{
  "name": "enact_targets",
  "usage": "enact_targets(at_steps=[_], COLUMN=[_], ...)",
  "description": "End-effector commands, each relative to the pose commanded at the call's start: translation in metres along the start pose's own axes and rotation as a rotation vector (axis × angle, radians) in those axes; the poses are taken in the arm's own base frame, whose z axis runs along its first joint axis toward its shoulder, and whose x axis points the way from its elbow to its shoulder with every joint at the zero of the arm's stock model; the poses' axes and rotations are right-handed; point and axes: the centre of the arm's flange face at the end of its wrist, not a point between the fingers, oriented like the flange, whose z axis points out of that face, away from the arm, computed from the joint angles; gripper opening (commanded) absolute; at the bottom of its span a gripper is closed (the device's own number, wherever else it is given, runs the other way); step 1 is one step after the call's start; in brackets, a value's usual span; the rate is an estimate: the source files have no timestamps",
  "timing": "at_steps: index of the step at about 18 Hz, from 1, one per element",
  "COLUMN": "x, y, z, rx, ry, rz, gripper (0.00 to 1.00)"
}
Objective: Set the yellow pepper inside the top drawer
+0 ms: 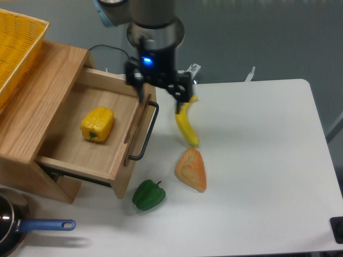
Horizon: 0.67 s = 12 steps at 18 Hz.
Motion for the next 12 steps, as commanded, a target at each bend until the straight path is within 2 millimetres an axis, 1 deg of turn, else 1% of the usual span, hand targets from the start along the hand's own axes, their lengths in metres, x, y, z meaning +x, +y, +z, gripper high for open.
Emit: enact_targets(at_steps=[1,3,5,6,7,9,12], x=[-0.013,-0.027,-0.031,-0.034,-0.035,-0.039,-0.042], y=[0.009,0.020,0.024,0.025,0.026,0.027,0.029], z=[0.008,0.025,0.039,0.053,0.057,0.078,0.099], rx=[-0.035,-0.146,-0.190,-0.203,-0.209,-0.226,-0.242], ry=[-0.017,-0.057,-0.045,-0.023,-0.016,0.027,0.069], rz=[0.020,0.108,0.170,0.181,0.197,0.238,0.278], gripper=[1.00,1.00,1.00,1.00,1.00,1.00,1.00])
